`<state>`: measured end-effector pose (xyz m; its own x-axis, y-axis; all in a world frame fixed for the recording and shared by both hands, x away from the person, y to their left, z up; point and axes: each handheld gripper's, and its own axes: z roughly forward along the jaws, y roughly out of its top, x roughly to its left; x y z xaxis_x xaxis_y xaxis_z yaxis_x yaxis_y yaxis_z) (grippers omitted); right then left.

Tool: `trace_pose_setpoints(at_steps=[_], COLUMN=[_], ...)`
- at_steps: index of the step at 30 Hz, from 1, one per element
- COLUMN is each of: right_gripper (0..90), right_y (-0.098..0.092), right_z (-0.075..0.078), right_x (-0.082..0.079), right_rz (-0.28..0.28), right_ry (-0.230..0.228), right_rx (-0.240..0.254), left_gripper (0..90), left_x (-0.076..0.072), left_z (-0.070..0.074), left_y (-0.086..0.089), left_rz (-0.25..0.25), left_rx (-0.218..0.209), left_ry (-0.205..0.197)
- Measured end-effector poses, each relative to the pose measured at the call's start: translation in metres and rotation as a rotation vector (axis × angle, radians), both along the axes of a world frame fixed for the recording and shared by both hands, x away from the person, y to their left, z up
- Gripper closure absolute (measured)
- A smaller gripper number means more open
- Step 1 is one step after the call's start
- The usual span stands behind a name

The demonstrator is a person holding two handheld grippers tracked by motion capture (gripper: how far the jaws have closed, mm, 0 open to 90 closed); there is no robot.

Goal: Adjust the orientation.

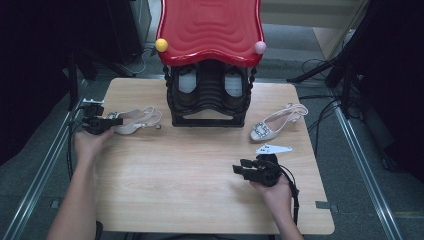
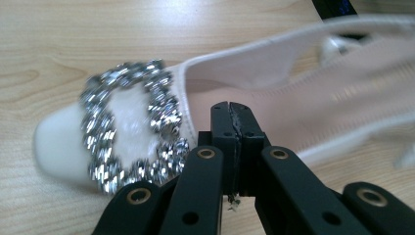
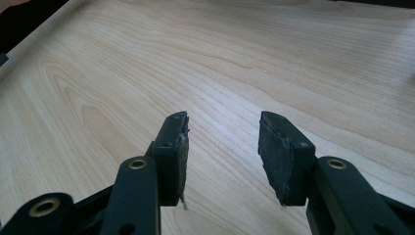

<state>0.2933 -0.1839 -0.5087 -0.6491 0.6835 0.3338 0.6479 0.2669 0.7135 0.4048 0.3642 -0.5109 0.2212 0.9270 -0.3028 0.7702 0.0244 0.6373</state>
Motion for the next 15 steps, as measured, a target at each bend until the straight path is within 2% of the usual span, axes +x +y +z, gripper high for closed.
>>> trace_pose_setpoints(at_steps=[2, 3, 7, 9, 15], right_gripper=[55.1, 55.1, 55.0, 55.0, 54.7], right_y=[0.0, 0.0, 0.0, 0.0, 0.001], right_z=[0.0, 0.0, 0.0, 0.0, -0.001], right_x=[0.0, 0.0, 0.001, 0.001, 0.002], right_rz=[-0.001, -0.001, 0.002, 0.003, 0.003], right_ry=[0.003, 0.004, 0.003, 0.002, 0.005], right_rx=[0.002, 0.002, 0.0, 0.001, -0.002], left_gripper=[90.0, 90.0, 90.0, 90.0, 90.0], left_x=[0.001, 0.001, -0.002, -0.005, -0.01], left_z=[0.001, 0.001, 0.011, 0.02, 0.036], left_y=[-0.001, -0.001, -0.004, -0.012, -0.044], left_rz=[-0.004, -0.008, -0.004, -0.031, -0.103], left_rx=[0.014, 0.006, -0.06, -0.082, -0.059], left_ry=[0.007, 0.012, -0.013, -0.024, -0.047])
